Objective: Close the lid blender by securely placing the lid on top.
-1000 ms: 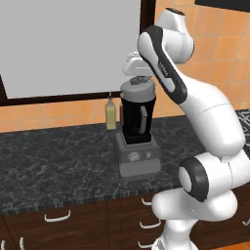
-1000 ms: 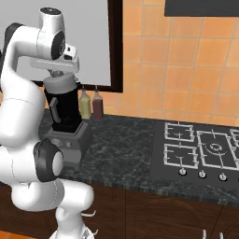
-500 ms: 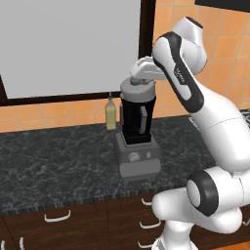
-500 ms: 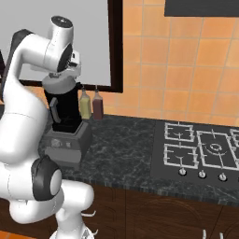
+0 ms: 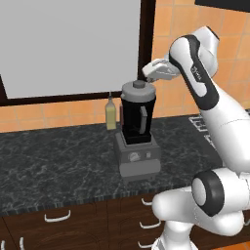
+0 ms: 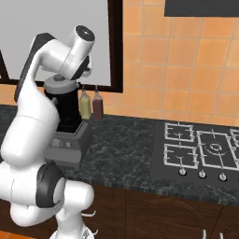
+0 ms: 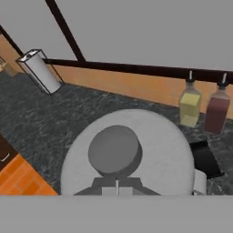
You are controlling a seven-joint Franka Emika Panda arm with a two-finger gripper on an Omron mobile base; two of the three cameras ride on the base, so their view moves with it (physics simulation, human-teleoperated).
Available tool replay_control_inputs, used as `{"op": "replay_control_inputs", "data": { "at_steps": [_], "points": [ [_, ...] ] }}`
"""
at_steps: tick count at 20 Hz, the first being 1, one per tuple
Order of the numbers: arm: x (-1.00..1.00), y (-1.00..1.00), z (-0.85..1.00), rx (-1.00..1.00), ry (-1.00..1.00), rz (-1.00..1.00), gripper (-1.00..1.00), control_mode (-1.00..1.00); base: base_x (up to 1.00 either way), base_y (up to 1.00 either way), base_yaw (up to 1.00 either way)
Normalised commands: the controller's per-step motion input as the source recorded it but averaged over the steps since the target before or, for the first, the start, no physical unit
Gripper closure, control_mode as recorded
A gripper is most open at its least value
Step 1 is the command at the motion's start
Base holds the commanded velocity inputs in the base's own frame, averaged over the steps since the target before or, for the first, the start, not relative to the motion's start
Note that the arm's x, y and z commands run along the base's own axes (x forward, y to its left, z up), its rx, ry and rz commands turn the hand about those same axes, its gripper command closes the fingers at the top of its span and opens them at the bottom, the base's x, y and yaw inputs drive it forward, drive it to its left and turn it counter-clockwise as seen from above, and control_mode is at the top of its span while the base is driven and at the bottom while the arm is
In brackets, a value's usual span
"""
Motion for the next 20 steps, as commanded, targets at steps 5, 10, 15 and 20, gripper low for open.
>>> {"op": "replay_control_inputs", "data": {
  "at_steps": [5,10,15,20],
  "points": [
    [-0.22,-0.04,0.15,0.06,-0.09,0.06,1.00,-1.00,0.00,0.00,0.00],
    [-0.54,0.24,0.24,0.01,-0.01,0.00,-1.00,-1.00,0.00,0.00,0.00],
    [-0.81,-0.24,0.04,0.06,-0.06,0.00,-1.00,-1.00,0.00,0.00,0.00],
    [-0.91,-0.46,-0.01,0.08,-0.03,0.00,-1.00,-1.00,0.00,0.00,0.00]
  ]
}}
